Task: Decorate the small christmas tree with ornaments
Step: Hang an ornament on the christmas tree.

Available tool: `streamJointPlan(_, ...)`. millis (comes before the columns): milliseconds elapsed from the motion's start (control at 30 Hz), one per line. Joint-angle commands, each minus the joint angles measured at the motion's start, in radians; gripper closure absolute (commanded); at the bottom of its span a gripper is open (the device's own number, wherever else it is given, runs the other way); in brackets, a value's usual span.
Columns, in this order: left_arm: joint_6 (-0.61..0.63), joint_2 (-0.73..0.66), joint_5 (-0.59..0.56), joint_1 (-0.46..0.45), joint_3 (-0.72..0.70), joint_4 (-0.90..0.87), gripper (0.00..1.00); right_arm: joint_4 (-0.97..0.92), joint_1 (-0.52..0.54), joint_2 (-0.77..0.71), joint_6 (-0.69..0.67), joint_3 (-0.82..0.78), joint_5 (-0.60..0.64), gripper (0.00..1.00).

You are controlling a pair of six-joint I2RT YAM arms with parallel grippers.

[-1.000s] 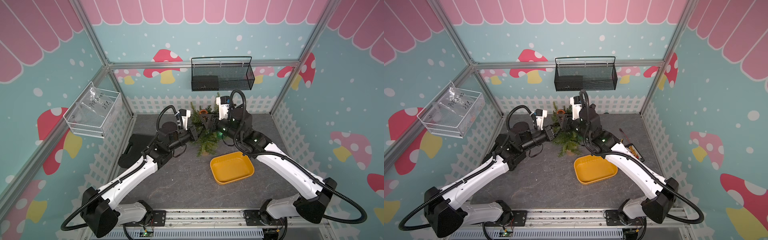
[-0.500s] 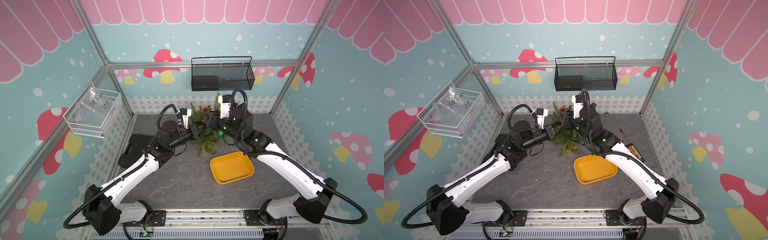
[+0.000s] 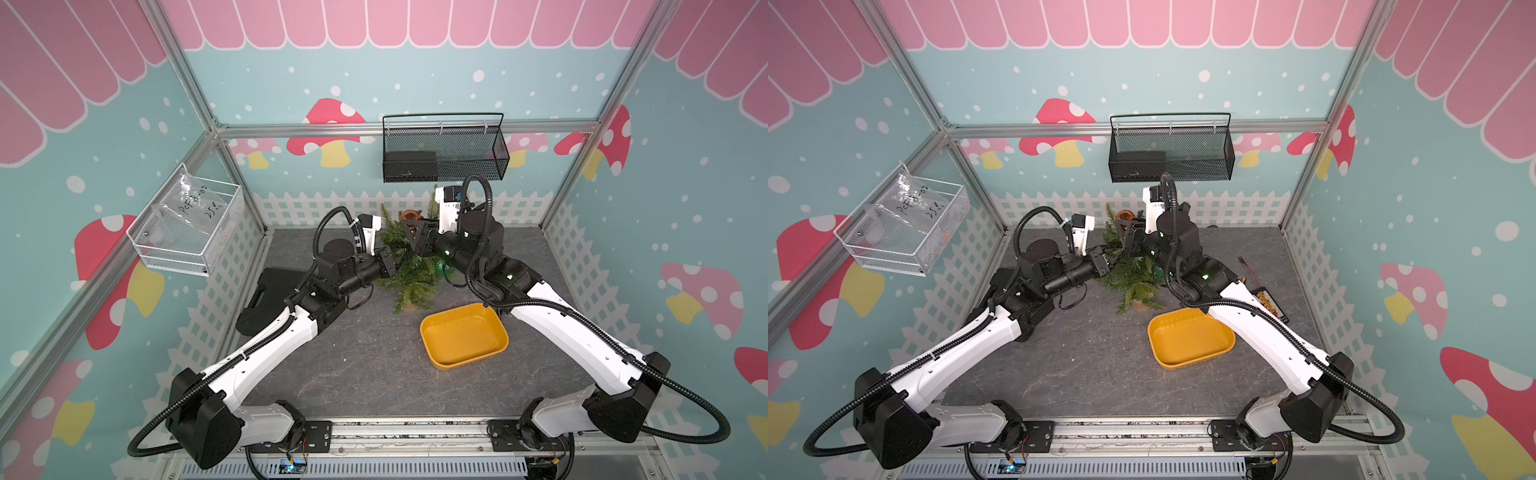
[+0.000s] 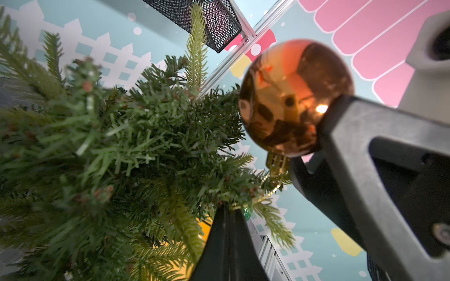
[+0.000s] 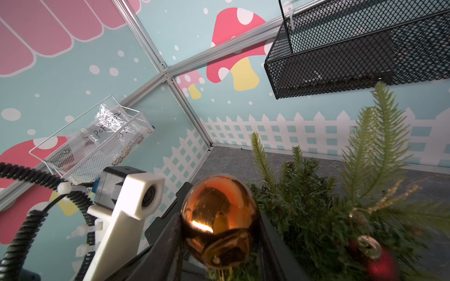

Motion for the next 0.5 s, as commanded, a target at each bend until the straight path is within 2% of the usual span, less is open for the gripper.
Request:
streamJointPlan(0, -0.015, 0.007, 0.018, 0.007, 0.022, 0.031, 1.00, 0.015, 0.008, 0.015, -0.009, 0.034, 0.001, 0.58)
streamJointPlan(467, -0.029, 0.013, 0.017, 0.008, 0.014, 0.056, 1.00, 0.019, 0.008, 0.036, -0.006, 0.055, 0.014, 0.58)
